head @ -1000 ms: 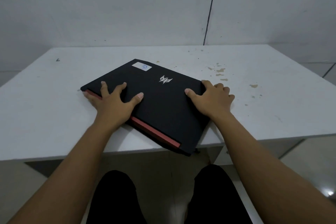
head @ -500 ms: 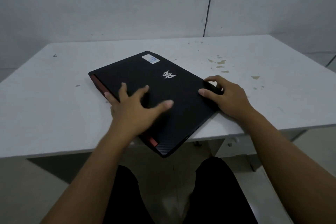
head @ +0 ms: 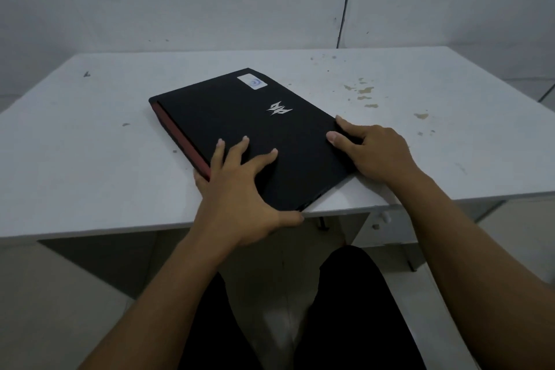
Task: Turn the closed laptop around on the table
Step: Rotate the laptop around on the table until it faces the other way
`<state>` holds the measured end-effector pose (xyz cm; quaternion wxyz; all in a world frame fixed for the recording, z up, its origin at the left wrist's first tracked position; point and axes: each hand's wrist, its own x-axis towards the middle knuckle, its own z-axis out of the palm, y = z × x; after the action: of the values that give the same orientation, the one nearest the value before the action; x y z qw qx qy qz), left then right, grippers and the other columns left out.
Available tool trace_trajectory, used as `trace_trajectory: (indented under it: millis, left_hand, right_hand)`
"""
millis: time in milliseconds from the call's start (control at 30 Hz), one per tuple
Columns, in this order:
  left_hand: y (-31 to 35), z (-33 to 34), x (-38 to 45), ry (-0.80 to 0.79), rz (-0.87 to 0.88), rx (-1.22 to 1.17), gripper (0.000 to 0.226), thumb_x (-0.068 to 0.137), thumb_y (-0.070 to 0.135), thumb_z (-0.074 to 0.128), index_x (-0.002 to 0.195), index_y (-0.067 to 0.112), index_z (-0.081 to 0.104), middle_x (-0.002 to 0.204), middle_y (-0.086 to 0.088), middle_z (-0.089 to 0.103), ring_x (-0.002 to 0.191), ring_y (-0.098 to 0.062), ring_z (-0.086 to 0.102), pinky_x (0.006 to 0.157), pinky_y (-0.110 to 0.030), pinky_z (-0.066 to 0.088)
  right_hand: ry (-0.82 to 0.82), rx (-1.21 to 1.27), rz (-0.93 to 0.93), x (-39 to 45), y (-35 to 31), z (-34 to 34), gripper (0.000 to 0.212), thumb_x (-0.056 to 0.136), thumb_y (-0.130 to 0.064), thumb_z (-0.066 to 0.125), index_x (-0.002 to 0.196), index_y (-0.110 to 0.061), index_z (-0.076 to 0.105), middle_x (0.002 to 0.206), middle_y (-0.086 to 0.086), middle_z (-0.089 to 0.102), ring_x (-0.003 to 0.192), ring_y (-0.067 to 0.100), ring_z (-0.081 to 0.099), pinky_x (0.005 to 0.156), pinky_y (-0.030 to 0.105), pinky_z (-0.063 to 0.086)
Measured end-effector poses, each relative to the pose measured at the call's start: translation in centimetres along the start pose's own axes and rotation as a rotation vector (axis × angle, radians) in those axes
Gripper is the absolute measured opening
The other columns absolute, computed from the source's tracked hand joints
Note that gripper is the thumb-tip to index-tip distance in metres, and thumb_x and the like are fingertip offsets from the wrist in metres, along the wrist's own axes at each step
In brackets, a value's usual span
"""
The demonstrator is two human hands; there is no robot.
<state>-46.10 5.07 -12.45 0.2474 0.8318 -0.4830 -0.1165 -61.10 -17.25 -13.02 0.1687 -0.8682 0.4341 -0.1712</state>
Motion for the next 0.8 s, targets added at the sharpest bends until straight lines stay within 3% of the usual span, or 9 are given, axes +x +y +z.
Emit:
trace_trajectory:
  millis: [133, 367, 500, 600, 667, 733, 800]
  left_hand:
    - [-3.4, -2.3, 1.2, -0.058, 0.135, -0.038, 0.112, 0.042, 0.081, 0.078, 0.147, 0.056, 0.046, 0.168, 0.022, 0.021, 0.158, -0.007, -0.003, 0.123, -0.06, 0.014]
    - [-8.1, -5.7, 3.7, -0.222, 0.295, -0.059, 0.105, 0.05, 0.068, 0.091, 0.145, 0.058, 0.048, 0.165, 0.033, 0.018, 0.156, 0.005, -0.002, 0.126, -0.045, 0.012]
    - [-8.0, -6.1, 3.3, -0.26, 0.212, -0.081, 0.105, 0.05, 0.069, 0.09, 0.144, 0.064, 0.044, 0.167, 0.033, 0.011, 0.155, 0.007, -0.007, 0.127, -0.046, 0.012]
    - [-5.3, -4.4, 0.8, -0.108, 0.065, -0.079, 0.108, 0.048, 0.092, 0.073, 0.148, 0.062, 0.042, 0.171, 0.022, 0.012, 0.157, -0.001, -0.006, 0.127, -0.05, 0.014]
    - [-2.0, -1.9, -1.1, 0.095, -0.062, 0.055, 0.119, 0.05, 0.108, 0.044, 0.154, 0.052, 0.039, 0.172, 0.012, 0.016, 0.16, -0.013, 0.0, 0.125, -0.054, 0.012]
    - [0.5, 0.5, -1.4, 0.188, -0.129, 0.225, 0.119, 0.061, 0.108, 0.017, 0.159, 0.042, 0.034, 0.173, 0.001, 0.019, 0.16, -0.025, 0.004, 0.122, -0.063, 0.006]
    - [0.8, 1.7, -1.3, 0.253, -0.141, 0.301, 0.114, 0.07, 0.103, 0.012, 0.155, 0.035, 0.046, 0.168, -0.007, 0.033, 0.157, -0.035, 0.019, 0.117, -0.068, 0.011]
  right_hand:
    - [0.091, -0.058, 0.069, -2.6, -2.0, 0.9, 0.064, 0.095, -0.073, 0.035, 0.151, -0.042, 0.045, 0.105, 0.0, 0.072, 0.084, 0.016, 0.055, 0.066, 0.031, 0.038]
    - [0.163, -0.196, 0.11, -7.4, -5.4, 2.4, 0.069, 0.099, -0.068, 0.029, 0.154, -0.029, 0.041, 0.1, 0.005, 0.072, 0.096, 0.027, 0.066, 0.067, 0.034, 0.043]
    - [0.063, 0.021, 0.095, -6.6, -4.3, 0.8, 0.063, 0.095, -0.068, 0.045, 0.144, -0.029, 0.052, 0.101, 0.002, 0.072, 0.096, 0.026, 0.066, 0.075, 0.034, 0.046]
    - [-0.085, 0.148, 0.107, -4.6, -3.6, -0.3, 0.061, 0.093, -0.068, 0.047, 0.142, -0.031, 0.043, 0.084, -0.003, 0.064, 0.082, 0.022, 0.065, 0.07, 0.034, 0.046]
    - [-0.072, 0.097, 0.084, -3.2, -4.1, -0.1, 0.068, 0.095, -0.068, 0.044, 0.15, -0.031, 0.034, 0.101, 0.0, 0.065, 0.097, 0.028, 0.065, 0.079, 0.038, 0.047]
    - [-0.033, -0.005, 0.052, -2.4, -4.8, 0.7, 0.069, 0.097, -0.068, 0.039, 0.153, -0.029, 0.03, 0.122, 0.007, 0.066, 0.107, 0.034, 0.064, 0.084, 0.041, 0.046]
    - [-0.025, -0.097, 0.044, -2.2, -5.1, 1.2, 0.068, 0.098, -0.067, 0.034, 0.156, -0.031, 0.031, 0.128, 0.009, 0.065, 0.111, 0.035, 0.062, 0.084, 0.04, 0.045]
